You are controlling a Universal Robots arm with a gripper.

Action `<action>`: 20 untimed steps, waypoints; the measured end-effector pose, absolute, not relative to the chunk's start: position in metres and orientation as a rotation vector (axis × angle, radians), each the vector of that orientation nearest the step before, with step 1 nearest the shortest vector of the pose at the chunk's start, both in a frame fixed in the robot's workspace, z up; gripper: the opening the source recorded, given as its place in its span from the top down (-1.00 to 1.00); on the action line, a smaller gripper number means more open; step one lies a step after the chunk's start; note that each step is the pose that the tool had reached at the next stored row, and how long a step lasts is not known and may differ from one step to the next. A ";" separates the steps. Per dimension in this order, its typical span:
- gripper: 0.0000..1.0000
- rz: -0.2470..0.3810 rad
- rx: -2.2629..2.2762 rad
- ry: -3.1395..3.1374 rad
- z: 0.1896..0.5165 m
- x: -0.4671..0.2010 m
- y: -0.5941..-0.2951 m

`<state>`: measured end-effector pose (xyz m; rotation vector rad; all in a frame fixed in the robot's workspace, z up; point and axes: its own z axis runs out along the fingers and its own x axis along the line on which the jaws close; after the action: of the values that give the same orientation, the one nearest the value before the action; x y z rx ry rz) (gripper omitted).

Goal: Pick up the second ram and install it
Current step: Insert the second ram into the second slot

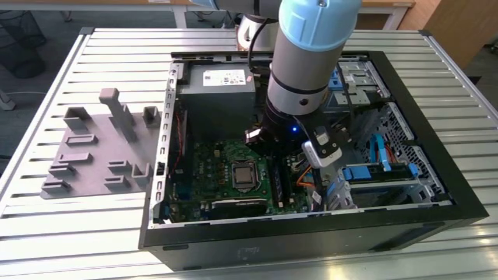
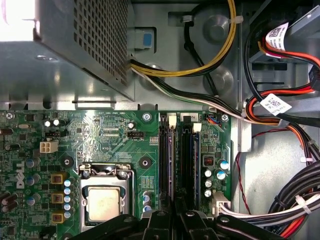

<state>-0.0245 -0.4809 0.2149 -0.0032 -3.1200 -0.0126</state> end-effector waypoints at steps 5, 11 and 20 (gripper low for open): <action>0.73 -0.012 -0.003 -3.120 0.214 -0.024 -0.481; 0.73 -0.013 -0.003 -3.118 0.213 -0.024 -0.480; 0.73 -0.013 -0.003 -3.110 0.214 -0.023 -0.479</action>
<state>-0.0234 -0.4793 0.2137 -0.0034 -3.1099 -0.0134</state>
